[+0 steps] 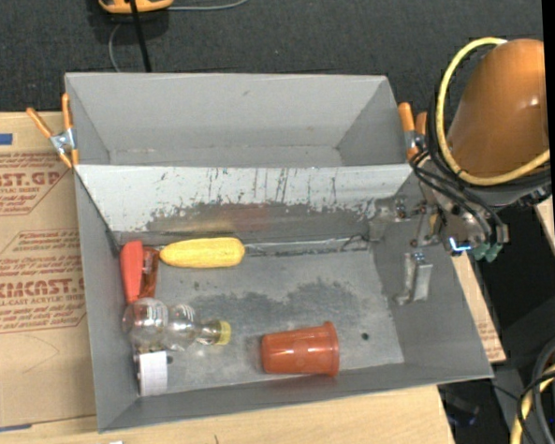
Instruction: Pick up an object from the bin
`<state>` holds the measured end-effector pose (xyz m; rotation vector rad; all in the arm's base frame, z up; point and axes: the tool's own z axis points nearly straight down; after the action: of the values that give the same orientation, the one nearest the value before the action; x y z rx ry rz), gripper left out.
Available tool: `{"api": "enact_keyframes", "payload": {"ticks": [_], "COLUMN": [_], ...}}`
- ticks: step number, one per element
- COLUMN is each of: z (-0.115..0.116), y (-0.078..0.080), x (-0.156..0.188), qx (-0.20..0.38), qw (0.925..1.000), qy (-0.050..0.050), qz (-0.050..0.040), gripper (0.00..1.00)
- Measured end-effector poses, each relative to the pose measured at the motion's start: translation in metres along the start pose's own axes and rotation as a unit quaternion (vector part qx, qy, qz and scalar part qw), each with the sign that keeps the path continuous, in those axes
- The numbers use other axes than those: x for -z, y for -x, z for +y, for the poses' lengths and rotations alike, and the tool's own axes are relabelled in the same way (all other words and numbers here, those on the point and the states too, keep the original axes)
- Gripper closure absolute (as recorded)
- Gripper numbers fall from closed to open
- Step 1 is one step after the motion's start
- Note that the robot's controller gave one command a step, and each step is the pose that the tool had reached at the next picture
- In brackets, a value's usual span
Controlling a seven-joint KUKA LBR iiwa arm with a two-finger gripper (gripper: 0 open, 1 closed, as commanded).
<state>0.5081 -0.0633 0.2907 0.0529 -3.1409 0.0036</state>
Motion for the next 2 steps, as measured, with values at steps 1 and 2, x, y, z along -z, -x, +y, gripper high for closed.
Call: {"api": "enact_keyframes", "payload": {"ticks": [1,2], "z": [0.021,0.019], "y": [-0.002,0.006], "x": [0.014,-0.004], "qx": [0.009,0.083], "qw": [1.0,0.9965], "qy": [0.002,-0.001], "qz": [0.0037,-0.0077], "gripper": [0.0,0.0]}}
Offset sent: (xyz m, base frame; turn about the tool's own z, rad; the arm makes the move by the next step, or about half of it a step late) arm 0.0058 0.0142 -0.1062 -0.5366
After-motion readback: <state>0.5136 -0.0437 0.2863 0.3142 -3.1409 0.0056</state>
